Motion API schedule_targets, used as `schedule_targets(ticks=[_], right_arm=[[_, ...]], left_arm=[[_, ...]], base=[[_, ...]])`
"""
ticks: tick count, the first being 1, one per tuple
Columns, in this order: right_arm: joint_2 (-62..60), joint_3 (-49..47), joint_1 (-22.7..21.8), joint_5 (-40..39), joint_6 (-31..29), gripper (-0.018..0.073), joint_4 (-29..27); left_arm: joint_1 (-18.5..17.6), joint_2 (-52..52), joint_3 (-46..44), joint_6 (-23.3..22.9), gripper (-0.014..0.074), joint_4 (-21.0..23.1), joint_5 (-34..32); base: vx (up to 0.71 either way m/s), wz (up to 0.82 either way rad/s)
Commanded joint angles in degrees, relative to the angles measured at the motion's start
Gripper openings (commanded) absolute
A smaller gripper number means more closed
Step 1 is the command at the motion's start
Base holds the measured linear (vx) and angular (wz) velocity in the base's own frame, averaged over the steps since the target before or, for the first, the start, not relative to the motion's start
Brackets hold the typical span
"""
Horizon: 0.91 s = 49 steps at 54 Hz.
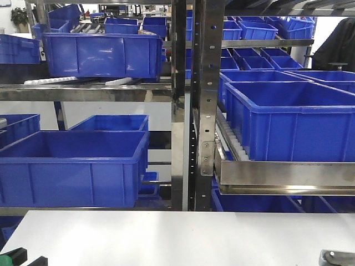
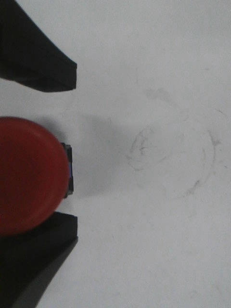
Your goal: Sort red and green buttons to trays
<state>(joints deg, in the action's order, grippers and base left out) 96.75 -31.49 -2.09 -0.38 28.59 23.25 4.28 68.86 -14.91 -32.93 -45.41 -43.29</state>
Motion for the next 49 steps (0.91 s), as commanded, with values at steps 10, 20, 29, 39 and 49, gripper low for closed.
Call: schedule_targets(ticks=[10,20,29,39,49], right_arm=[[3.2,-1.5,-0.3,-7.8,-0.5,0.0447,0.5],[3.6,-1.5,-0.3,-7.2,-0.5,0.0284,0.0],[3.6,-1.5,-0.3,-4.6,-0.5,0.0096,0.2],[1.4,-1.5,-0.3,-3.3,-0.5,-0.0015,0.1],[-6.9,-1.5,0.0,-1.6,-0.5,-0.0012,0.2]], left_arm=[[0.1,-1.3,-1.1,-0.5,-0.0006,1.9,-4.5],[0.1,-1.3,-1.1,-0.5,-0.0006,1.9,-4.5],[0.1,-1.3,-1.1,-0.5,-0.0006,1.9,-4.5],[0.1,-1.3,-1.1,-0.5,-0.0006,1.9,-5.1],[0.1,-1.3,-1.3,-0.6,-0.0006,2.3,-7.7]], base=[[0.0,0.0],[0.0,0.0],[0.0,0.0],[0.0,0.0],[0.0,0.0]])
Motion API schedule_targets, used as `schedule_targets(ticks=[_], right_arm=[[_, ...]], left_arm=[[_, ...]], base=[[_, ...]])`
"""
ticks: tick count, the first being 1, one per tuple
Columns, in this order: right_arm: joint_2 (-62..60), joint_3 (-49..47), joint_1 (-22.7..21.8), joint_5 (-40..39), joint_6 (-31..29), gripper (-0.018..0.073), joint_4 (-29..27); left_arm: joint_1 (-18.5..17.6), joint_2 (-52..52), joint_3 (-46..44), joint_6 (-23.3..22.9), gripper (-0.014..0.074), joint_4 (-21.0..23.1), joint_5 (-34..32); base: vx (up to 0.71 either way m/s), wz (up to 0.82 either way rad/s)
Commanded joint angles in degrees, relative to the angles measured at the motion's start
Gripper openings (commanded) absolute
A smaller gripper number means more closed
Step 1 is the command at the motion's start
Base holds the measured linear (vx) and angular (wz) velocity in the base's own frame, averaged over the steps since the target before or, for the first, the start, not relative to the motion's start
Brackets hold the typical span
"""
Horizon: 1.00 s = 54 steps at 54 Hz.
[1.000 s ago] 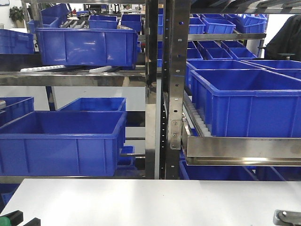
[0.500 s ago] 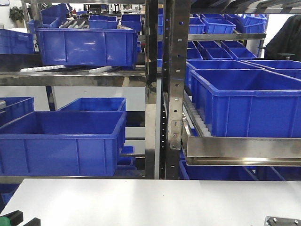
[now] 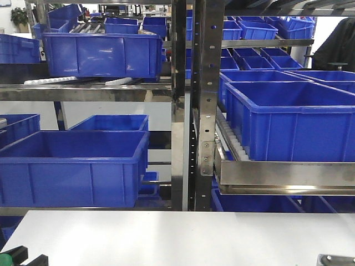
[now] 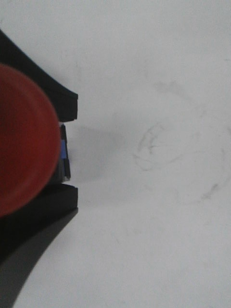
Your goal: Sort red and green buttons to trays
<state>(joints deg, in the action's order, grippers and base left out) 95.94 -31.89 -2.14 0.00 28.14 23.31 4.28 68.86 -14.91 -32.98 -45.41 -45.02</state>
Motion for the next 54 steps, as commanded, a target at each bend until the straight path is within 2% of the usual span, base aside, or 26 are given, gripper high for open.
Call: schedule_targets(ticks=[1,5,14,18,26,29,32,41,47,52,54], right_arm=[[-7.6,-1.1,0.2,-2.0,-0.1,-0.0012,0.3],[-12.6,-1.1,1.7,-2.5,-0.3,-0.0012,1.7],[-25.5,-1.1,8.4,-1.9,0.0,-0.0009,7.6],[-30.2,-1.1,11.1,-0.4,1.4,-0.0009,7.3],[-39.5,-1.1,14.4,2.7,4.0,-0.0009,7.5],[-43.0,-1.1,15.2,3.6,3.9,-0.0009,8.3],[-46.4,-1.1,15.8,4.0,3.9,-0.0009,8.8],[-56.0,-1.1,17.5,6.4,3.9,-0.0009,8.6],[-61.0,-0.9,18.3,8.3,2.7,-0.0009,8.6],[-64.3,-0.9,19.2,8.1,1.1,-0.0009,8.5],[-65.4,-0.9,19.8,7.8,0.3,-0.0009,8.5]], left_arm=[[0.1,-1.3,-1.3,-0.6,-0.0006,2.3,-6.0],[0.1,-1.3,-1.3,-0.6,-0.0006,2.3,-6.1],[0.1,-4.1,-1.3,-4.5,-0.0006,2.4,-5.9],[0.1,-6.7,-1.3,-4.6,-0.0006,2.9,-5.5],[0.1,-13.9,-1.4,-4.6,-0.0006,9.4,-3.7],[0.1,-16.7,-1.7,-4.6,-0.0006,12.4,-1.6],[0.1,-20.1,-2.8,-4.6,-0.0006,13.0,2.0],[0.1,-29.7,-8.6,-4.6,-0.0006,9.7,14.2],[-0.1,-34.7,-10.9,-5.6,-0.0006,4.6,17.3],[-0.6,-38.1,-11.1,-10.2,-0.0006,-0.4,17.7],[-0.8,-39.4,-11.1,-14.5,-0.0006,-3.8,17.7]], base=[[0.0,0.0],[0.0,0.0],[0.0,0.0],[0.0,0.0],[0.0,0.0],[0.0,0.0],[0.0,0.0],[0.0,0.0],[0.0,0.0],[0.0,0.0],[0.0,0.0]])
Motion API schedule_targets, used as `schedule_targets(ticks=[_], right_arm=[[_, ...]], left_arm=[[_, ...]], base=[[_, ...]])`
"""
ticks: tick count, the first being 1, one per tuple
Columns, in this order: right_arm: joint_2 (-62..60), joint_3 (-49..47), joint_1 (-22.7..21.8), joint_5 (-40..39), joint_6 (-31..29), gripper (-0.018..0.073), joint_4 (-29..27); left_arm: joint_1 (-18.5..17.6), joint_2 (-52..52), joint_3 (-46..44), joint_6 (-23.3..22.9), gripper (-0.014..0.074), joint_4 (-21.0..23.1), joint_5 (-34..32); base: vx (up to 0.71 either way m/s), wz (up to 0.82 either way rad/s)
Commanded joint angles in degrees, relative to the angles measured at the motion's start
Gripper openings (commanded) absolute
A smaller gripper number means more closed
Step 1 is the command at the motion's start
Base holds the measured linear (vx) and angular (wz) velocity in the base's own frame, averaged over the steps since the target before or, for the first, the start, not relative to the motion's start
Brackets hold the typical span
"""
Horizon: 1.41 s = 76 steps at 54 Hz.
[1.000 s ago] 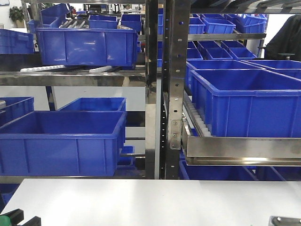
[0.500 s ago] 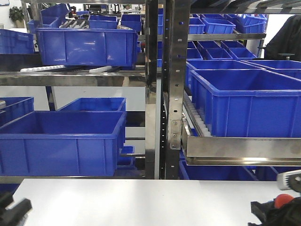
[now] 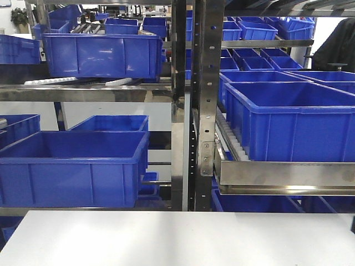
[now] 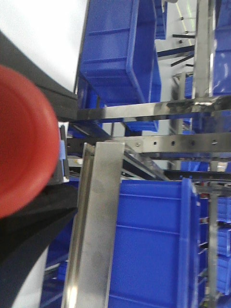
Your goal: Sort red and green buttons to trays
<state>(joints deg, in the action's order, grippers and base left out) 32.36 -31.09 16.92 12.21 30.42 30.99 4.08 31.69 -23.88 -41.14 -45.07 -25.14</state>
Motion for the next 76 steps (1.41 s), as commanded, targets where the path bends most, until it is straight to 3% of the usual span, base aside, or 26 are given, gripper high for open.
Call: schedule_targets(ticks=[1,12,17,22,76], right_arm=[[-2.3,-1.7,1.0,-4.3,-2.2,-0.0009,0.9],[-2.8,-1.7,2.4,-2.3,-2.3,-0.0009,0.8],[-2.8,-1.7,2.4,-2.3,-2.3,-0.0009,0.9],[-2.8,-1.7,2.4,-2.3,-2.3,-0.0009,0.9],[-2.8,-1.7,2.4,-2.3,-2.3,-0.0009,0.9]], left_arm=[[-0.8,-2.6,-2.1,-7.5,-0.0006,-5.9,-2.2],[-1.0,-4.6,-2.1,-24.6,-0.0006,-24.8,-2.2],[-1.0,-4.6,-2.1,-28.9,-0.0006,-29.1,-2.4],[-1.0,-4.6,-2.1,-31.0,-0.0006,-29.5,-2.6],[-1.0,-4.6,-2.1,-31.0,-0.0006,-29.5,-2.7]], base=[[0.0,0.0],[0.0,0.0],[0.0,0.0],[0.0,0.0],[0.0,0.0]])
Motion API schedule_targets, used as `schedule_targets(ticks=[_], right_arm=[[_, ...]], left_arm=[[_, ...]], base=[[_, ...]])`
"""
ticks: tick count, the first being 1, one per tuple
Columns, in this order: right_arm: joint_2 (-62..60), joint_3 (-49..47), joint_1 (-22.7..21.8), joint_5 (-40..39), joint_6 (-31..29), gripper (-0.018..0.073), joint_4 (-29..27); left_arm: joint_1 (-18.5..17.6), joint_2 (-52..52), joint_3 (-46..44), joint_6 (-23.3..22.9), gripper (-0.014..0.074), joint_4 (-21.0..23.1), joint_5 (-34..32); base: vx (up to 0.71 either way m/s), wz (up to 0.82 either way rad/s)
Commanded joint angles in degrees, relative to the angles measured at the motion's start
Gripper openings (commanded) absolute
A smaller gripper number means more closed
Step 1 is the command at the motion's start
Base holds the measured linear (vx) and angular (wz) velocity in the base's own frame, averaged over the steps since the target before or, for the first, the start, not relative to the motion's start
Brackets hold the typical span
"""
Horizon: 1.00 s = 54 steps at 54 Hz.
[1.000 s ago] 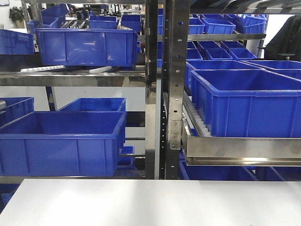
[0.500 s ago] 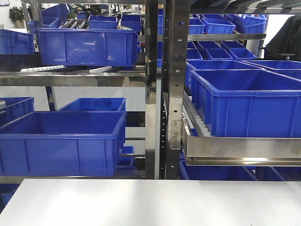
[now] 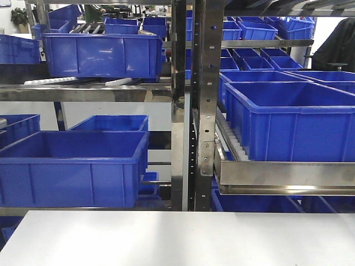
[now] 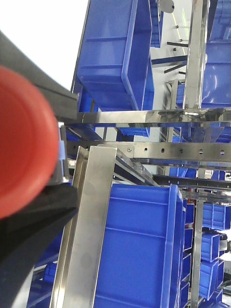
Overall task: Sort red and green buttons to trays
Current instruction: 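Drive the base, holding both buttons, toward the cart with trays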
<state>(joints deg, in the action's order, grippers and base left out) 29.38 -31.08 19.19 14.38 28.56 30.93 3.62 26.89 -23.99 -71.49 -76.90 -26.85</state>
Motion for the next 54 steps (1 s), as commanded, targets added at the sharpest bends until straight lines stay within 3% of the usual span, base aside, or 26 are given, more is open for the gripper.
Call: schedule_targets(ticks=[1,54], right_arm=[[0.2,-1.7,0.1,-4.4,-0.5,-0.0009,1.0],[0.2,-1.7,0.1,-4.4,-0.5,-0.0009,1.0]], left_arm=[[-0.5,0.2,-2.0,-0.6,-0.0006,2.3,-0.9],[-0.5,0.2,-2.0,-0.6,-0.0006,2.3,-0.9]], base=[[0.0,0.0],[-0.09,0.13]])
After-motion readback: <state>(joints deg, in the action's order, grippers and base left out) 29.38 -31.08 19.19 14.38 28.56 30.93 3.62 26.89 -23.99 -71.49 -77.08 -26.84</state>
